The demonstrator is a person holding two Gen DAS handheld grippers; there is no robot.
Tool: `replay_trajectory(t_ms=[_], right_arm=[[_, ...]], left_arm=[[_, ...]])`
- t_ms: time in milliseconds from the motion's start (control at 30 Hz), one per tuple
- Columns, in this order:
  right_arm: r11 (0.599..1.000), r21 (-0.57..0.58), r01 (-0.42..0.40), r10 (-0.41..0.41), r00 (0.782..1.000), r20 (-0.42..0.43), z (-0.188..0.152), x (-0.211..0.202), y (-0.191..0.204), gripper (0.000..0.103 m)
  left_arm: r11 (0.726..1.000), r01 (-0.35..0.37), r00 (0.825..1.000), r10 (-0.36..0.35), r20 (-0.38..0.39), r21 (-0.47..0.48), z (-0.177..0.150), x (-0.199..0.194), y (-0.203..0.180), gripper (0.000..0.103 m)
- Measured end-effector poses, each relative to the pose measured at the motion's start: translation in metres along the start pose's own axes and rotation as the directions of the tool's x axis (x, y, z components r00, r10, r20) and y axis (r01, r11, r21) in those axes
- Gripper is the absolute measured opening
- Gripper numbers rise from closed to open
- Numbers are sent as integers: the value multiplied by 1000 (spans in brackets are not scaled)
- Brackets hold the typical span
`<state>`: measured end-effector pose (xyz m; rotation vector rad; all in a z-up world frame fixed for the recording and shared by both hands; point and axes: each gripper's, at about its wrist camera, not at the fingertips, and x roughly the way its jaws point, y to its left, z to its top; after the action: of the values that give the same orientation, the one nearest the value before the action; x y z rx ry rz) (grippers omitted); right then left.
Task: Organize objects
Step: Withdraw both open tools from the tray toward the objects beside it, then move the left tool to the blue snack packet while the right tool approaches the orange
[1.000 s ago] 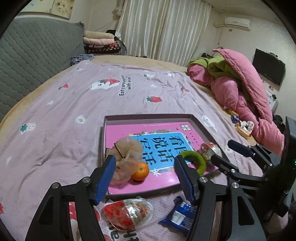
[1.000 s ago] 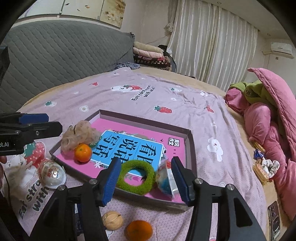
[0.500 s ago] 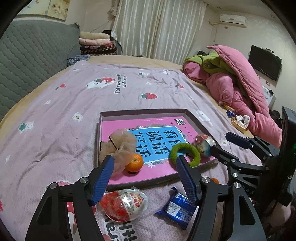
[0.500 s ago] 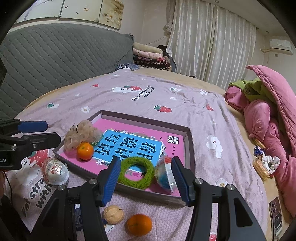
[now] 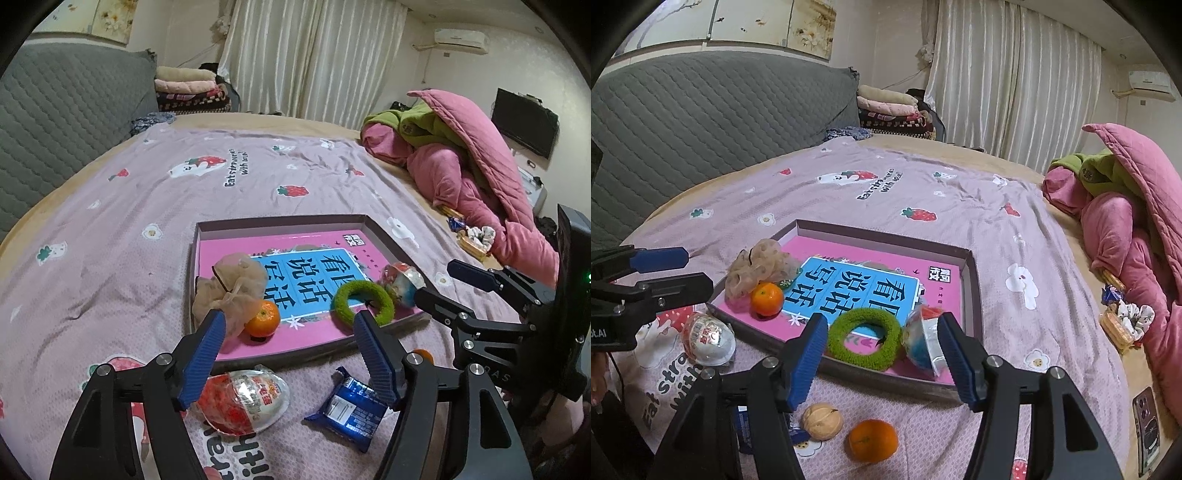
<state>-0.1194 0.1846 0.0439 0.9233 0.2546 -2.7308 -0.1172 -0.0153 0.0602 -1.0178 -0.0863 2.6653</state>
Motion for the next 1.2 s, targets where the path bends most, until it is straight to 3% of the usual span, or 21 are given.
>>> replay_trajectory(t_ms=[300, 1200], right_arm=[[1000, 2, 7, -7, 1000, -14, -7, -3, -4, 61], [1000, 7, -11, 11, 998, -61, -28, -12, -16, 62]], left_arm=[[1000, -8, 1000, 8, -20, 29, -11, 1, -8, 75], [988, 86, 994, -76, -82, 128, -43, 7, -43, 79]])
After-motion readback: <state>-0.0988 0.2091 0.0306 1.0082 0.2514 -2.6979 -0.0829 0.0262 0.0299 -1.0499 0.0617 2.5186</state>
